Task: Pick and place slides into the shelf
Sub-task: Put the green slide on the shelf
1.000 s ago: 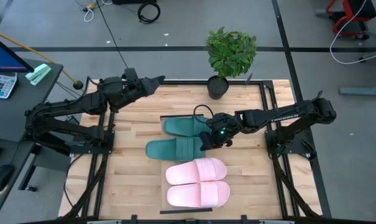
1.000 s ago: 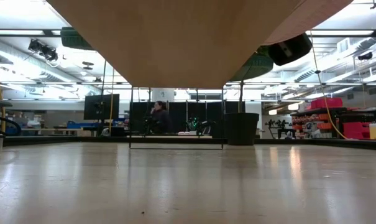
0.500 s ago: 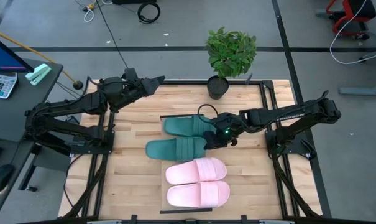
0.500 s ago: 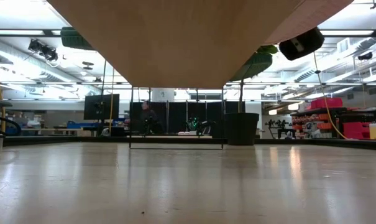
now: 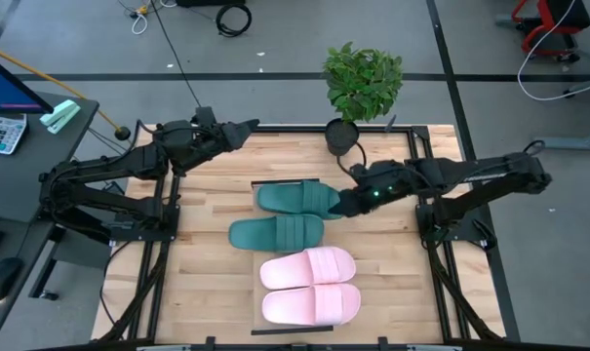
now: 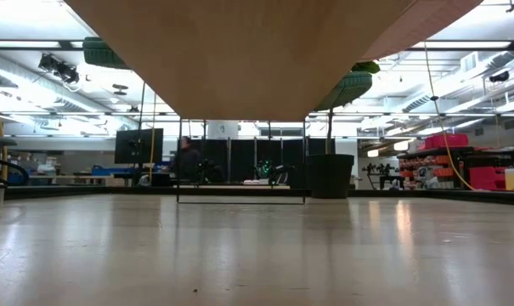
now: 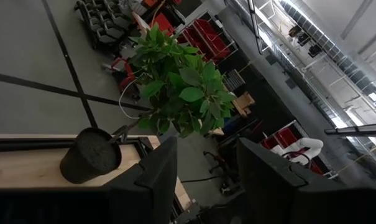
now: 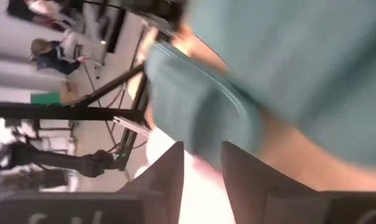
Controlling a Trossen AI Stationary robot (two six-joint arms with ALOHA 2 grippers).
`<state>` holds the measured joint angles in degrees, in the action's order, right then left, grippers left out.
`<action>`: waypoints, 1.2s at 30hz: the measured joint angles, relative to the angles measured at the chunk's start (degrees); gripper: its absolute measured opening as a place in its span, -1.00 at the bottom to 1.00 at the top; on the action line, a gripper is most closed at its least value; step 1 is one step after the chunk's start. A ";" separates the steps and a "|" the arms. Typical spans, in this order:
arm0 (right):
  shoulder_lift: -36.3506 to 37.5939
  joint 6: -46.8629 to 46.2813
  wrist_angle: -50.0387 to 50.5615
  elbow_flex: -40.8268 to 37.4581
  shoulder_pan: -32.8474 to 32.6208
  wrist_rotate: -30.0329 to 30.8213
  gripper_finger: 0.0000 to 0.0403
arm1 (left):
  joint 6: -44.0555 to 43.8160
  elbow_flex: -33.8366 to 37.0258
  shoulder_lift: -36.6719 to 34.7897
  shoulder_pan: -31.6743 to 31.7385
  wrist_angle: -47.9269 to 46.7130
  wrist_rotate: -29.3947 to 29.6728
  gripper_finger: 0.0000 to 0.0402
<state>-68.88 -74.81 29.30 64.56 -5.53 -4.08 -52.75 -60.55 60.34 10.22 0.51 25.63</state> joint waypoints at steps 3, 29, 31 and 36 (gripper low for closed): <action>-4.12 8.25 -0.39 5.45 0.51 0.80 -0.52 | -0.09 0.00 0.00 0.00 0.00 0.00 -0.14; -28.07 28.28 7.58 23.23 0.97 0.27 -0.99 | 0.02 0.00 0.00 0.00 0.02 -0.02 -0.14; -28.07 28.52 7.83 23.23 0.98 0.60 -0.99 | 0.02 0.00 0.00 0.00 0.02 -0.02 -0.14; -28.86 29.55 9.64 23.25 1.37 0.66 -0.99 | 0.02 0.00 0.00 0.00 0.06 -0.02 -0.14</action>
<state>-97.73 -45.25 38.94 87.81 -4.16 -3.42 -52.73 -60.55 60.34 10.22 0.57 25.61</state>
